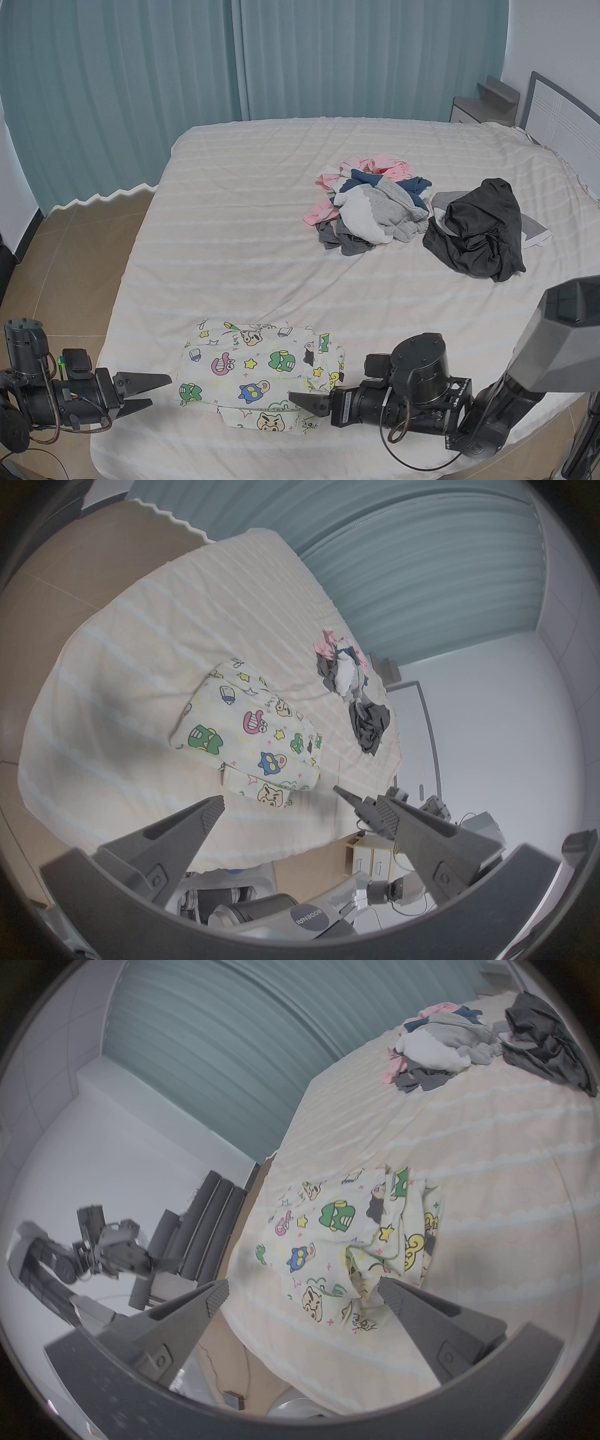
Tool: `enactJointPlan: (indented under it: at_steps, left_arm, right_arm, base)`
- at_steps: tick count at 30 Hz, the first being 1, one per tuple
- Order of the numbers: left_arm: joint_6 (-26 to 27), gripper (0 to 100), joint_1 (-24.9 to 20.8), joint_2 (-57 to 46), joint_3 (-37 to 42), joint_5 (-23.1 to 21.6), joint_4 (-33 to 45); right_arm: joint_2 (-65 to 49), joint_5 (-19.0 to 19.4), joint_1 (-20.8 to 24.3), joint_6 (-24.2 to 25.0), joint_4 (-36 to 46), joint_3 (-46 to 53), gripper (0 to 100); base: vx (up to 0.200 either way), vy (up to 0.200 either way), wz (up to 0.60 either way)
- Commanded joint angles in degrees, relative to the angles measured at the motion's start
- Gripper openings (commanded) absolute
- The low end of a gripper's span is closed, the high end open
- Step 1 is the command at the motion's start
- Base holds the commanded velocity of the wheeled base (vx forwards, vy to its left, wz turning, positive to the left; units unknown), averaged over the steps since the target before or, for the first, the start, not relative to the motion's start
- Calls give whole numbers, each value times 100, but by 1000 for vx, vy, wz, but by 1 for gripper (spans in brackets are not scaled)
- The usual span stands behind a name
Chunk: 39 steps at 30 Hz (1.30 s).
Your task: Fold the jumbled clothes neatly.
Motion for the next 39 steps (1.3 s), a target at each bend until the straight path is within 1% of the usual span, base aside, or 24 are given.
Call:
enactJointPlan:
  at_steps: [1, 4, 14, 22, 25, 30, 32, 33, 39]
  left_arm:
    - [8, 100, 443, 961, 120, -173, -514]
    - [8, 100, 470, 1049, 181, -173, -672]
    - [8, 100, 470, 1084, 199, -181, -672]
    - [-1, 100, 470, 1093, 199, -181, -672]
    - [8, 100, 470, 1110, 199, -181, -672]
    - [8, 100, 470, 1110, 199, -181, -672]
    - [8, 100, 470, 1110, 199, -181, -672]
    - [8, 100, 470, 1110, 199, -181, -672]
    - [8, 100, 470, 1119, 199, -181, -672]
  right_arm:
    - [892, -111, 97, -388, -263, -222, 100]
    - [1041, -155, 70, -484, -377, -301, 100]
    - [1226, -181, 88, -493, -430, -600, 100]
    - [1437, -172, 114, -581, -755, -802, 100]
    - [1551, -181, 132, -625, -764, -873, 100]
    - [1753, -181, 167, -941, -799, -987, 100]
    - [1771, -199, 185, -977, -799, -1005, 100]
    - [1762, -225, 185, -985, -799, -987, 0]
    - [1709, -445, 158, -1091, -799, -794, 0]
  base:
    - [0, 0, 0]
    - [0, 0, 0]
    - [0, 0, 0]
    - [0, 0, 0]
    - [0, 0, 0]
    - [0, 0, 0]
    - [0, 0, 0]
    - [0, 0, 0]
    - [0, 0, 0]
